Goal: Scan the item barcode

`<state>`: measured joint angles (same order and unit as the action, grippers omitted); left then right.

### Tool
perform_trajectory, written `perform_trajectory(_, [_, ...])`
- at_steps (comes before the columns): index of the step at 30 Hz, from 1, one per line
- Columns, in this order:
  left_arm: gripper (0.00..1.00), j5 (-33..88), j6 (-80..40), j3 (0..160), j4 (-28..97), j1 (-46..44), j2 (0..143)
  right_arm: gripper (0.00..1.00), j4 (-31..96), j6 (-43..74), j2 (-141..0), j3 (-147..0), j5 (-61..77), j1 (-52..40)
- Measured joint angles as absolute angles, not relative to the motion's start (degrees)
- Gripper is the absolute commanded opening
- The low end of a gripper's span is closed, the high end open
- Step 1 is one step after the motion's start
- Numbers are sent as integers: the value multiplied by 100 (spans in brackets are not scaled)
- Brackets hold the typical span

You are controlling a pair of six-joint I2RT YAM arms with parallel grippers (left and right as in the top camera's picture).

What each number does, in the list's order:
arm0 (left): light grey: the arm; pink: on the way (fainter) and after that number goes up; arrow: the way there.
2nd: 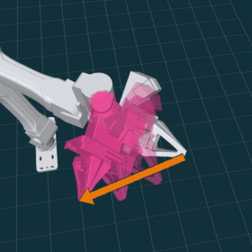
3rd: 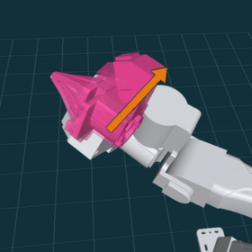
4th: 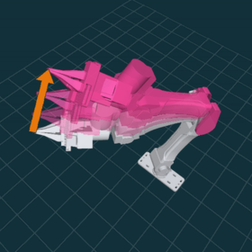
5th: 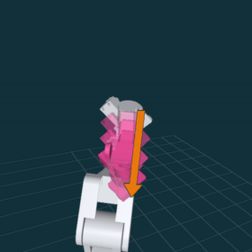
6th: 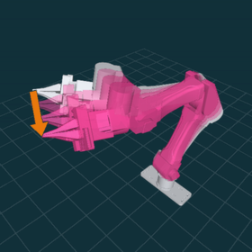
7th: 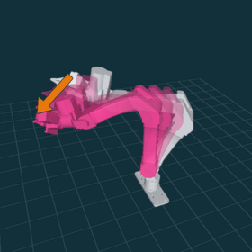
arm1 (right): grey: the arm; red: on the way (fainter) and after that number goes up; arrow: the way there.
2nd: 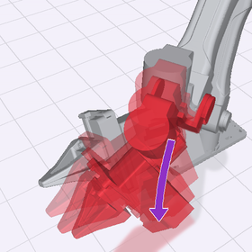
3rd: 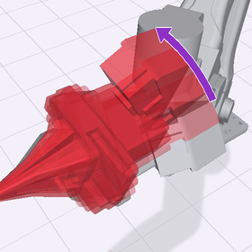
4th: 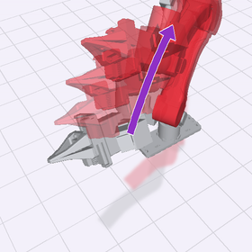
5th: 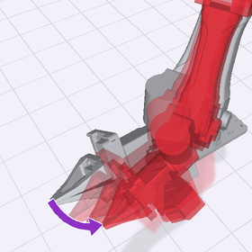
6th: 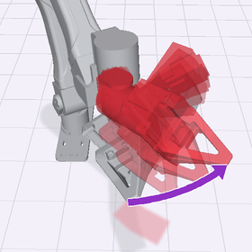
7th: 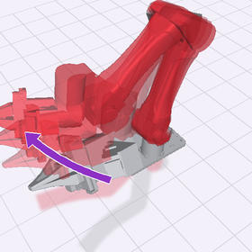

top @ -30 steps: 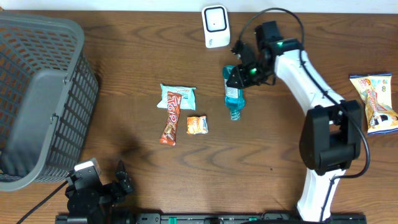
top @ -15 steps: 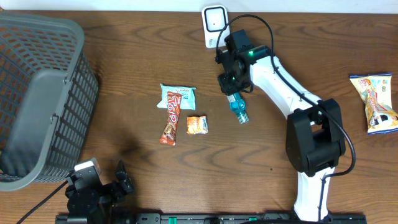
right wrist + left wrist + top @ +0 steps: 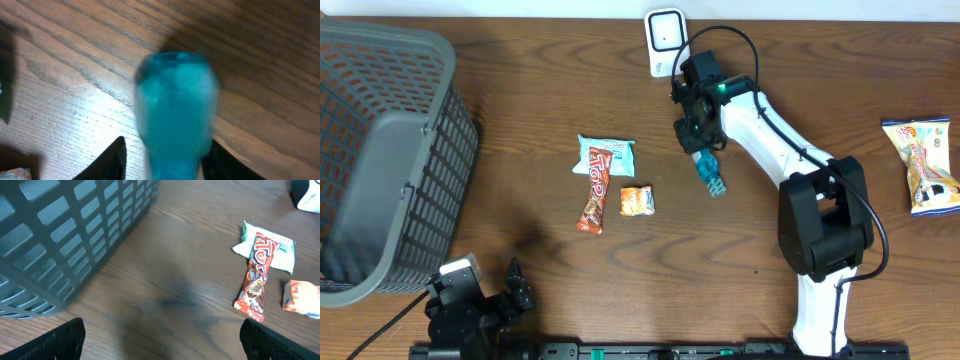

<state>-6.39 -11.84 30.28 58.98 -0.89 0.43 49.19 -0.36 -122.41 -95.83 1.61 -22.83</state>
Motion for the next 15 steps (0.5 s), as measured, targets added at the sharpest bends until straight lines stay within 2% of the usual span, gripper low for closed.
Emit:
perform_trajectory(7, [99,-639,-1184,3028,5898,-89,43,43,4884,49,-12241,-9413,25,-2283])
perform_trajectory(15, [99,-639,-1184,3028,5898,-89,43,31,5146,327,-12241,-9411,-132,-2283])
